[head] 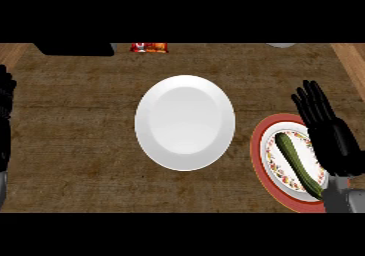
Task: Pick the squash from the plate and place it in the plate
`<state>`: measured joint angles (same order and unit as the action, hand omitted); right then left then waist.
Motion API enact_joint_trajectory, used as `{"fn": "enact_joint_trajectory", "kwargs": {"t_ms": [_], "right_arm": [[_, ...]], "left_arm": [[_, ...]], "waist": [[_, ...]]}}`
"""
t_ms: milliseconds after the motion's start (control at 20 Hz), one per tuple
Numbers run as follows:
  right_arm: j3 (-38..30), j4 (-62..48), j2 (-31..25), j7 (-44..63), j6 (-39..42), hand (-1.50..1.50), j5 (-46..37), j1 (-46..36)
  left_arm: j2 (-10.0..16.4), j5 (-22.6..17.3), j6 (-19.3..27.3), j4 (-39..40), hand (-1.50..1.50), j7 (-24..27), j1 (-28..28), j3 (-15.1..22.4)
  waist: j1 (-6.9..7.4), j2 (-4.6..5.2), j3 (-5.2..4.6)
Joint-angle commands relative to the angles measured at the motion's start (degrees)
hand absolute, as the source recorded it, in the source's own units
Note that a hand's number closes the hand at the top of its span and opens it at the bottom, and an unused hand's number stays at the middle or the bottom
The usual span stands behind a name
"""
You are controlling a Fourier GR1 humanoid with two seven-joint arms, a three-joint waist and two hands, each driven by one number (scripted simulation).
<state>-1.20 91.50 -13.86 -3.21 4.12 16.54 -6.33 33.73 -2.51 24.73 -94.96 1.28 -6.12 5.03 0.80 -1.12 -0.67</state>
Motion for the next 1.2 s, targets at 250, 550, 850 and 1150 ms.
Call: {"fn": "enact_joint_trajectory", "kwargs": {"t_ms": [250, 550, 850, 1150], "right_arm": [[-9.1, -7.1, -11.9, -3.5, 19.0, 1.50, 12.8, -12.2], [-17.8, -28.0, -17.6, -18.8, 16.3, -1.50, 2.7, -11.7], [-18.4, -47.0, -26.0, -33.7, 31.1, -1.50, -1.6, -16.1], [-8.5, -43.3, -34.2, -38.4, 35.8, -1.50, -14.3, -13.6]], "left_arm": [[-12.9, -11.1, -6.8, 9.2, 0.00, -9.7, 7.5, 9.2], [-18.3, -13.8, -9.9, 10.8, 0.00, -10.3, 5.9, 13.0], [-19.8, -14.4, -11.6, 15.0, 0.00, -11.1, 2.6, 12.3], [-19.0, -14.9, -12.3, 14.1, 0.00, -10.4, 4.9, 11.2]], "waist": [[-0.41, 3.56, 0.72], [0.47, 2.80, 0.99], [0.91, 2.16, 0.91], [0.92, 1.78, 0.86]]}}
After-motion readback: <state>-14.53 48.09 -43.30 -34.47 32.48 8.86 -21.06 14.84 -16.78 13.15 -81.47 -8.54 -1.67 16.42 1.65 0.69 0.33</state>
